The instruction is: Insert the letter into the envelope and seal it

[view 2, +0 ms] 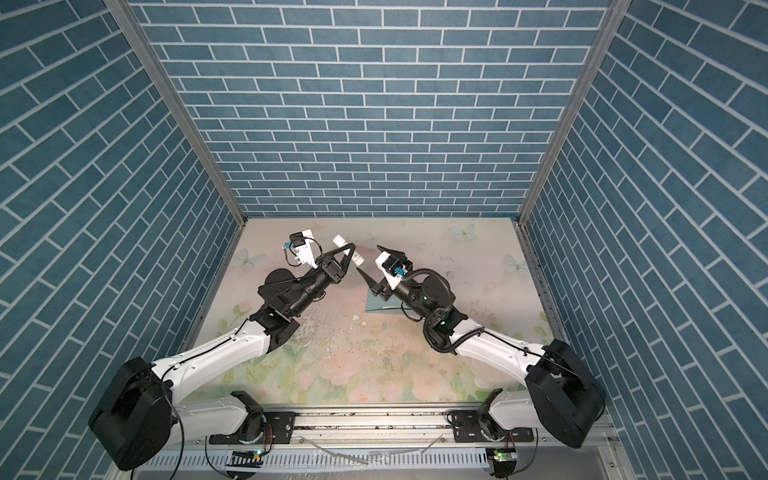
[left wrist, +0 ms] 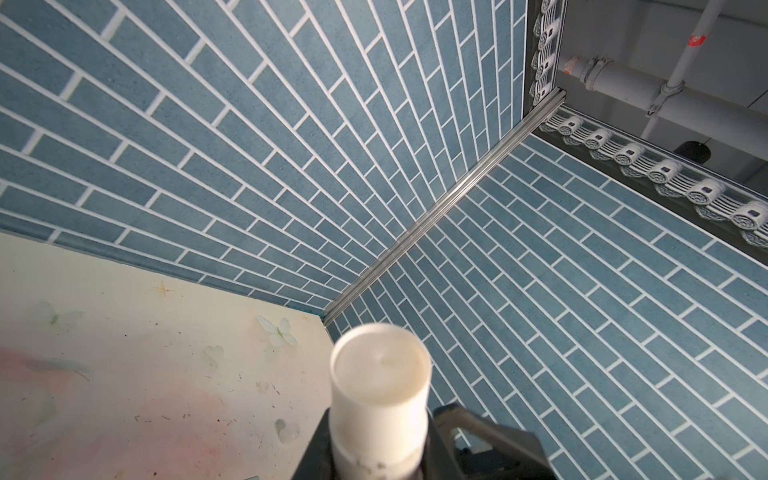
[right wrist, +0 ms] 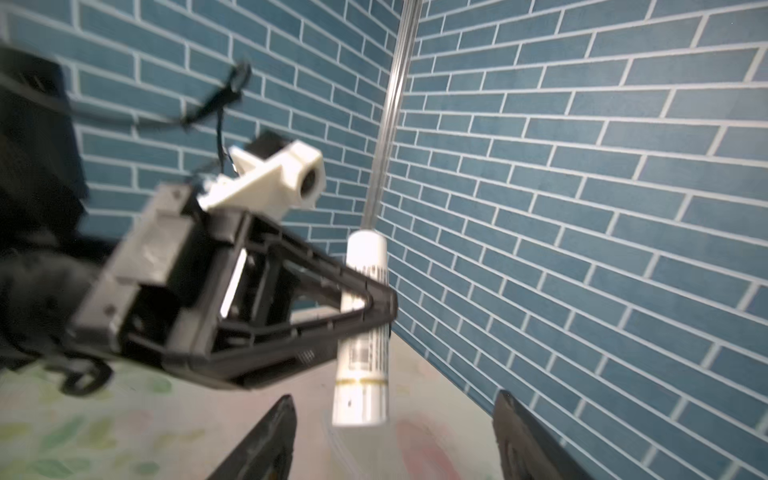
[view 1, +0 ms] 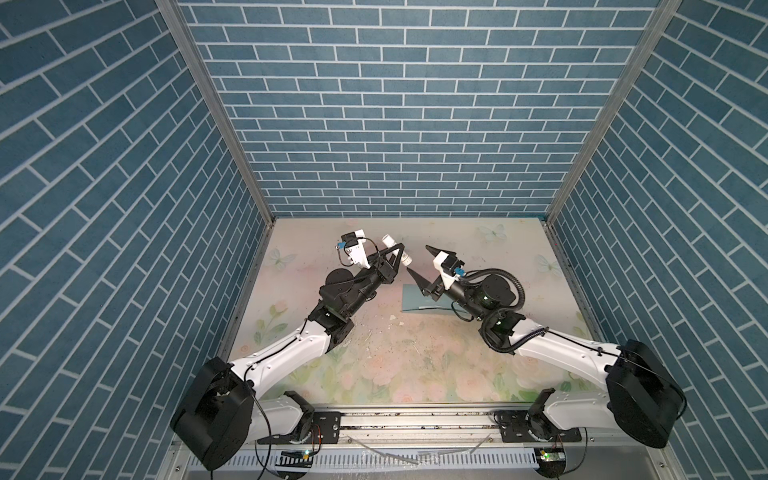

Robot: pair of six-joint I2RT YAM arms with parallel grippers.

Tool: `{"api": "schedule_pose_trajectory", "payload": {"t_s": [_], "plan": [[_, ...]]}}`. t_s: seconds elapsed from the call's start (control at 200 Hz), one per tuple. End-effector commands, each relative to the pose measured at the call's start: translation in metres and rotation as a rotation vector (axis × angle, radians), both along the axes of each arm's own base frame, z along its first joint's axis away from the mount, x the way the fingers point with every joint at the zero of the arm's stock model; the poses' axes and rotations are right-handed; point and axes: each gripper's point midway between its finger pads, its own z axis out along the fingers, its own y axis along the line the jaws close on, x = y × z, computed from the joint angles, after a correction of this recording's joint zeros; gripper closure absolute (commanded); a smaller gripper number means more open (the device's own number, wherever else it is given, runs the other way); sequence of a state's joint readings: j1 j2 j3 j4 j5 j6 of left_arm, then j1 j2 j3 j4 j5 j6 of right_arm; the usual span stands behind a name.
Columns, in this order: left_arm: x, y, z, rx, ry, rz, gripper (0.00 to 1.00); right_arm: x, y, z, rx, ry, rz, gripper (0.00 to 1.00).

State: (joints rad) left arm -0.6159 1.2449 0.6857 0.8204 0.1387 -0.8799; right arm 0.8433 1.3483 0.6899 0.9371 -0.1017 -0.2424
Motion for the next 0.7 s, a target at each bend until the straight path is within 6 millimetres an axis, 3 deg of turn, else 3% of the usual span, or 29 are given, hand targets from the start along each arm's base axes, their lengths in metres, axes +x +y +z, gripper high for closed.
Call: {"api": "schedule_pose_trajectory", "payload": {"t_s": [0.0, 0.43, 0.695], "plan": [[-0.002, 0.001, 0.007, -0.022, -0.015, -0.002, 1.00, 0.007, -0.010, 0.017, -0.048, -0.219, -0.173, 0.31], [-0.001, 0.000, 0.004, -0.024, 0.000, -0.007, 1.00, 0.003, 0.012, 0.019, -0.072, -0.298, -0.187, 0.50], [-0.001, -0.001, 0.003, -0.030, 0.005, -0.013, 1.00, 0.003, 0.021, 0.020, -0.067, -0.300, -0.174, 0.56]]}}
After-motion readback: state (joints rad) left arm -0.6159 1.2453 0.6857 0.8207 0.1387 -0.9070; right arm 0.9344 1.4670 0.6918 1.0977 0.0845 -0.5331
